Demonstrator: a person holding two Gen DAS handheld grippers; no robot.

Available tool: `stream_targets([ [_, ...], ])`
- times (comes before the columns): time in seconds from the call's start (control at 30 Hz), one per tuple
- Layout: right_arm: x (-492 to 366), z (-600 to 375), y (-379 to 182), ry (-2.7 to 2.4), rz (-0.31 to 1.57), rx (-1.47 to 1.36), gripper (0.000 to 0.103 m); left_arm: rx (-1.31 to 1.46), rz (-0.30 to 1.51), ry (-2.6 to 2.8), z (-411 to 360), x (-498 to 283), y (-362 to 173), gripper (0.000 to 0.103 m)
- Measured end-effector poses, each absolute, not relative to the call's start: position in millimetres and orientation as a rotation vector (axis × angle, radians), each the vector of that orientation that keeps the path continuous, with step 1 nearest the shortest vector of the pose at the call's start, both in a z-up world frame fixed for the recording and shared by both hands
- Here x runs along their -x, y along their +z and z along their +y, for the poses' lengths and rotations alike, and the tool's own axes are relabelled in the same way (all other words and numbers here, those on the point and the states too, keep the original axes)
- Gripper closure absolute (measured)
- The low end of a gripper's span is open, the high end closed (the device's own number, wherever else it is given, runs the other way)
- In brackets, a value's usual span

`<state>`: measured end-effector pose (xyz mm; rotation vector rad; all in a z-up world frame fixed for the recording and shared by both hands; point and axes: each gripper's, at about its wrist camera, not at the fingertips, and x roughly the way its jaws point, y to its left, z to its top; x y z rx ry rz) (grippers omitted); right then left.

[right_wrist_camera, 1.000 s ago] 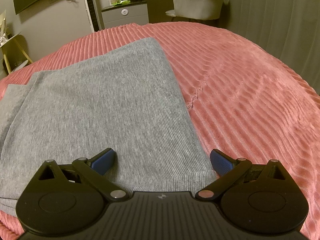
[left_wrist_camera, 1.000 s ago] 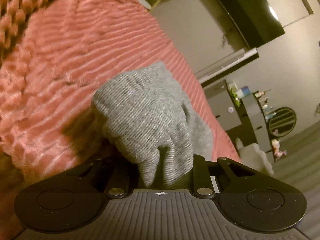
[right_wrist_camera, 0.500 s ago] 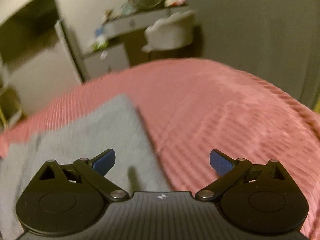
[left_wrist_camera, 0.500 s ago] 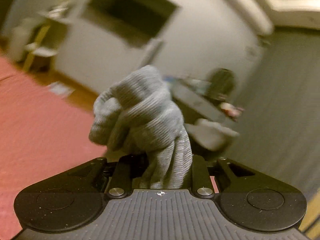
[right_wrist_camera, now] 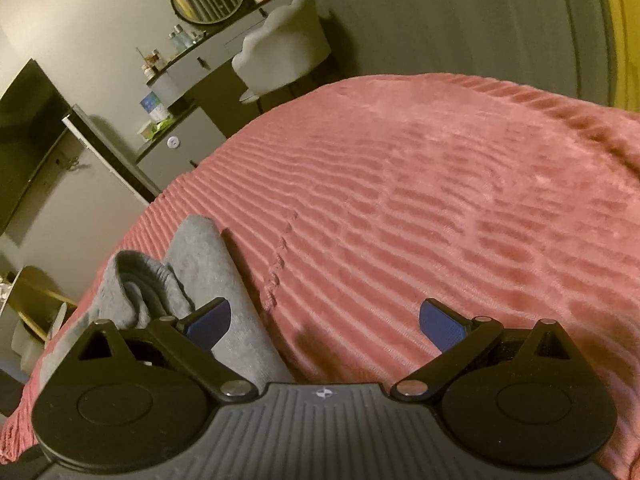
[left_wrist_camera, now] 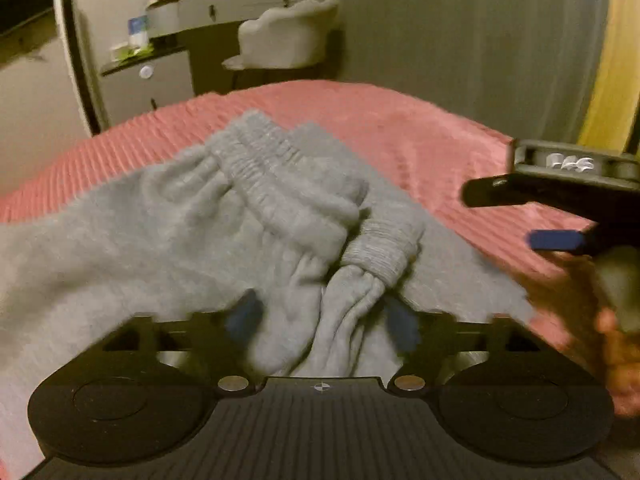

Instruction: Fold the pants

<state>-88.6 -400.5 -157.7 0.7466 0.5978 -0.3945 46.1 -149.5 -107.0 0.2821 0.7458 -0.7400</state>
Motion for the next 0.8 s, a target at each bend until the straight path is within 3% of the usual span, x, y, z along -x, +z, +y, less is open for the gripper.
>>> stream_targets([
  [0.03,87,-400,-158,-0.376,0.592,-0.747,0.002,-0.211,0.753,-0.742,-138,-48,-96,0.02],
  [0.1,83,-399,-158,-0.348,0.59,-0.746,0.002,0.008,0.766,-0.766,-105,-51,-73,0.004],
  [0.23,76,-390,-152,-0.267,0.587,-0.73,0.002,0.291,0.782,-0.56,-39,-54,-58,0.002],
  [0.4,79,-373,-138,-0.133,0.553,-0.721,0.002,0.329,0.862,-0.146,21,-57,-74,0.002],
  [0.8,43,-336,-132,-0.055,0.676,-0.793,0.005,0.205,0.888,0.042,59,-44,-81,0.002],
])
